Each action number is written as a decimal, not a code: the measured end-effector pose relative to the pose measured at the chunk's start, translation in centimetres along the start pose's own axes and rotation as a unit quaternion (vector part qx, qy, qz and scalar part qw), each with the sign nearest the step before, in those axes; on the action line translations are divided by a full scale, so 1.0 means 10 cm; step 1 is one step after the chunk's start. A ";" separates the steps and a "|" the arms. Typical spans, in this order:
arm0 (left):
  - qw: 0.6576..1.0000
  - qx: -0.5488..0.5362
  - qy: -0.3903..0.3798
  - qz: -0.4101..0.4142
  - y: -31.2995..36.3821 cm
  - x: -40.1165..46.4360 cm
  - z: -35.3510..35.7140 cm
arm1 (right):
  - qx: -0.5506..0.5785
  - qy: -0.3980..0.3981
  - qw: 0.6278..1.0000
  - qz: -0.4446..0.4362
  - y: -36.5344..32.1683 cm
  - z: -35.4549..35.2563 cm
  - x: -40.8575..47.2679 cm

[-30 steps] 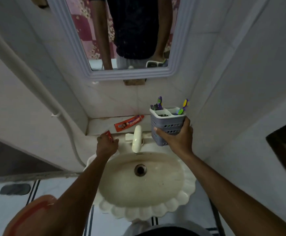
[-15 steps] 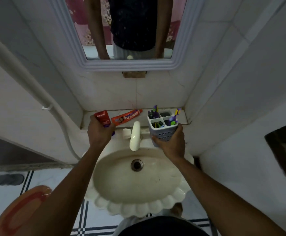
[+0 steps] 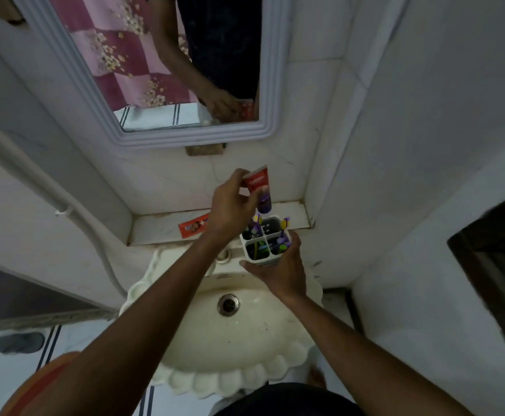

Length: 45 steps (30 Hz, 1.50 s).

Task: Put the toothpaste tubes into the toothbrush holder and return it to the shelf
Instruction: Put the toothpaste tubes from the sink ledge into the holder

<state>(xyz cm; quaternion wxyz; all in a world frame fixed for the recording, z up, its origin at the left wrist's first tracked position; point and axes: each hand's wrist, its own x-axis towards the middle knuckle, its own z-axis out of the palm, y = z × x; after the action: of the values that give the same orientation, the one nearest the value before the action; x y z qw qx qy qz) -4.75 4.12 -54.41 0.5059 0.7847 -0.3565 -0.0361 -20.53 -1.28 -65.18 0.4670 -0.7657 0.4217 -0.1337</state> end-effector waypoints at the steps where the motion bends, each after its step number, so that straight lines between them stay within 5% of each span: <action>1: 1.000 0.016 -0.017 -0.005 -0.01 0.02 0.06 | 0.010 -0.006 1.000 0.001 0.03 -0.01 0.00; 12: 0.994 0.093 -0.051 -0.010 -0.26 0.01 0.25 | 0.046 -0.039 0.998 0.001 0.08 -0.07 0.04; 23: 0.972 0.038 0.055 -0.224 -0.97 -0.06 -0.53 | 0.101 -0.008 0.995 0.001 0.05 0.01 0.12; 32: 0.932 0.224 -0.099 -0.268 -1.65 -0.21 -0.78 | 0.111 0.017 0.994 0.010 0.15 0.16 0.12; 41: 0.835 0.446 -0.209 -0.246 -1.84 0.05 -0.69 | 0.121 0.033 0.992 0.007 0.15 0.23 0.13; 45: 0.852 0.420 -0.183 -0.253 -1.84 0.05 -0.66 | 0.133 0.027 0.991 0.008 0.12 0.21 0.16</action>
<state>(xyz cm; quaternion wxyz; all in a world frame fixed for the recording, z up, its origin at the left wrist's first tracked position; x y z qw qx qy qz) 7.99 13.15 -66.15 0.0273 0.9647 -0.2126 -0.1530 -18.92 -1.44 -67.57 0.5542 -0.6895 0.4188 -0.2049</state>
